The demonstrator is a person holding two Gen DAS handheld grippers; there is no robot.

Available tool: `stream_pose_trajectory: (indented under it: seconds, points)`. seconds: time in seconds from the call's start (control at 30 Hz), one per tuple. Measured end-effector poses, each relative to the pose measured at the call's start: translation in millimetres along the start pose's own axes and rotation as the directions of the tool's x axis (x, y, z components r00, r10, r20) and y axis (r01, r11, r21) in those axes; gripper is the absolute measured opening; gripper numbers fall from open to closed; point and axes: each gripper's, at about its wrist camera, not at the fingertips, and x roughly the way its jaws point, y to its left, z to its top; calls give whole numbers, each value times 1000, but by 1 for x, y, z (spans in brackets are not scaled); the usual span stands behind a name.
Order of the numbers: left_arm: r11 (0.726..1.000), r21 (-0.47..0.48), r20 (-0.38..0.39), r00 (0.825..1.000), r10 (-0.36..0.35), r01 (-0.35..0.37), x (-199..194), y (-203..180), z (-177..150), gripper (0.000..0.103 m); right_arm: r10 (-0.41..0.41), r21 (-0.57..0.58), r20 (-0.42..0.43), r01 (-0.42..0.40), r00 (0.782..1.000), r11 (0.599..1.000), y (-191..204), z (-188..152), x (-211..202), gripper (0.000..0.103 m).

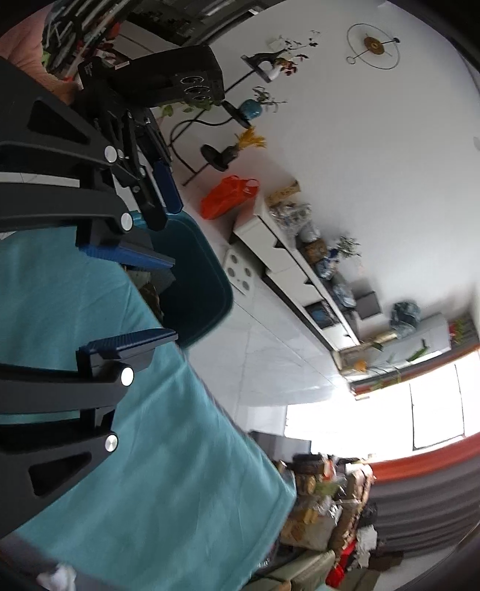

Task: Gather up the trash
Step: 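Grasp the white tissue with the left tool while the right tool grasps the clear green-printed wrapper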

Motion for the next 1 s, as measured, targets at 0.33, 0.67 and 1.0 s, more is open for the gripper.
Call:
stream_pose_trajectory:
  seconds: [0.33,0.67,1.0]
  points:
    - [954,184,-111,969,-220,238,38,-125,-12,62,-163,130,114,148,980,980,-69,-32,-98,35]
    - [868,332,-214,926,-312,369,72,-233,-28,66,-397,350,126,333,909,876,-156,-89,-177,36]
    - [800,452,-263,916,-303,394,111,-323,-26,77,-566,512,120,437,816,739,-215,-131,-237,46]
